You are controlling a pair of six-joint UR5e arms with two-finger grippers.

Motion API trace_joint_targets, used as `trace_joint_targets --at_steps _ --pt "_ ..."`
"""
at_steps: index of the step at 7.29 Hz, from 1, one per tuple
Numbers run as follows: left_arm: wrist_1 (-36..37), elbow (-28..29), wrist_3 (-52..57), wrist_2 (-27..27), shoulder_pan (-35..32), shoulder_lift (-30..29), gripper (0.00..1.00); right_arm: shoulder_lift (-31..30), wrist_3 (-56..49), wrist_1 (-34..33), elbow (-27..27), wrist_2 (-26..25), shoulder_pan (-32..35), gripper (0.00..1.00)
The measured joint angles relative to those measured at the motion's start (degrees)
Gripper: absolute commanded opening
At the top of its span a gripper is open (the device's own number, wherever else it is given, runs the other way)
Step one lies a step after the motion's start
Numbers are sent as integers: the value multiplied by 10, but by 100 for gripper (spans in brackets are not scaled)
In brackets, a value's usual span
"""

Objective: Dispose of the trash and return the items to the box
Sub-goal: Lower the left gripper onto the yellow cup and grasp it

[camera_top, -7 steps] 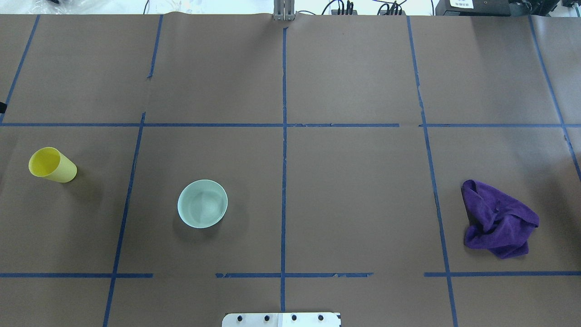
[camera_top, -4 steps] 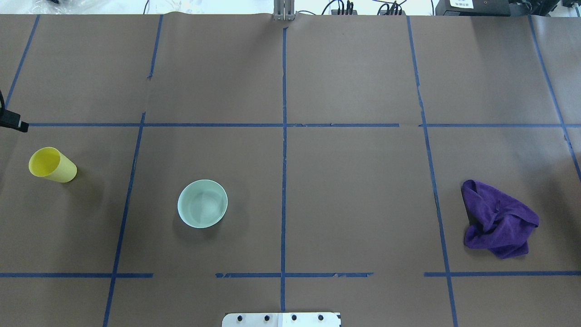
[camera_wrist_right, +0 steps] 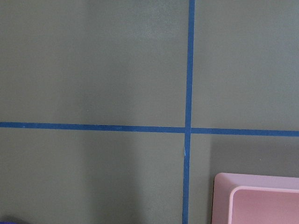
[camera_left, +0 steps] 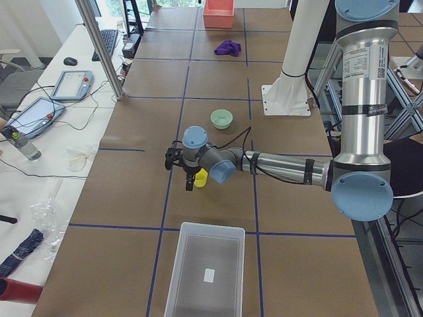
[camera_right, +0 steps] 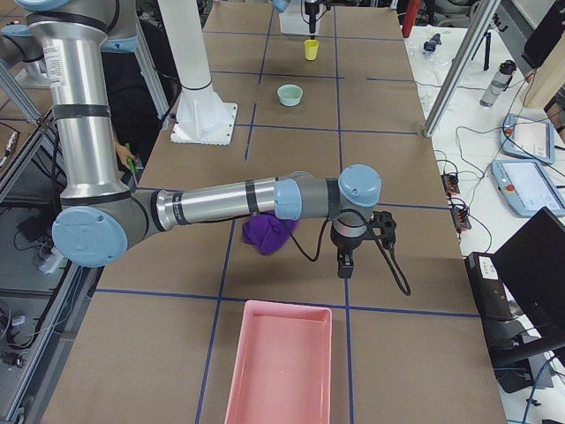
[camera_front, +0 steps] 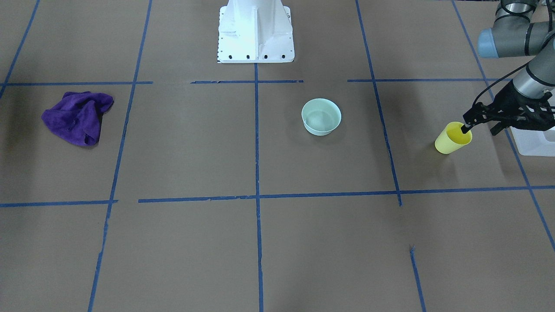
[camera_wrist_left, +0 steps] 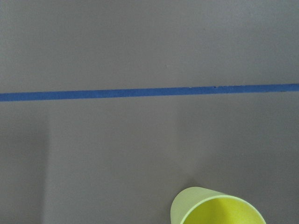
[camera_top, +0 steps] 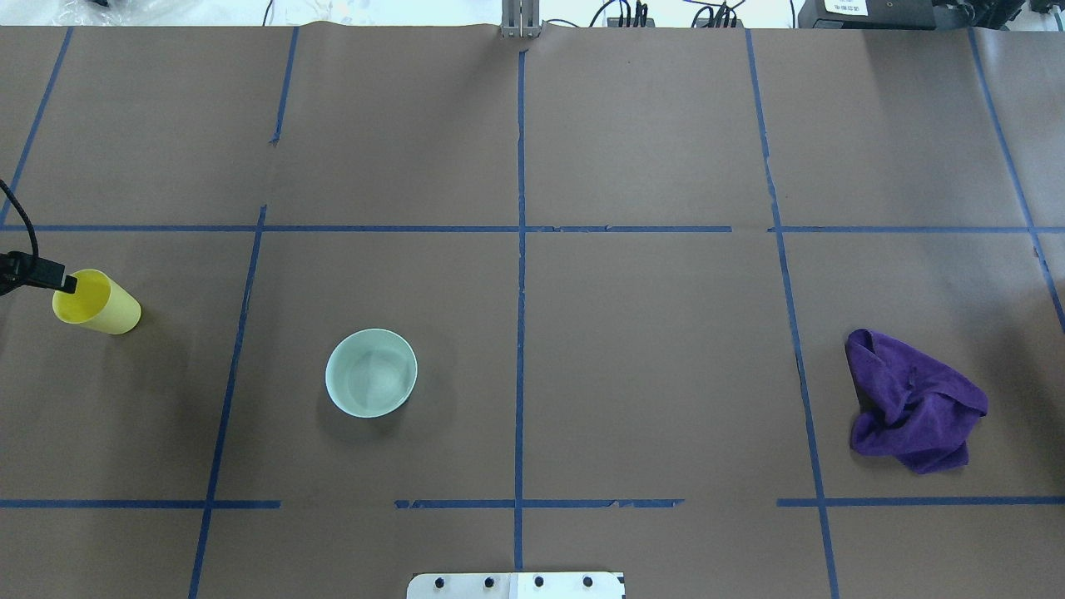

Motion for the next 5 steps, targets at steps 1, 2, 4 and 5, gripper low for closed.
trace_joint_targets --at_steps 1,2,4,5 --pt "-4 2 -4 6 9 2 96 1 12 0 2 1 0 100" --pt "-5 4 -5 13 15 2 93 1 18 0 3 2 0 100" --pt "-6 7 -5 19 18 0 65 1 20 0 3 2 0 100" --pt "-6 9 -5 20 20 -2 43 1 21 0 2 2 0 100"
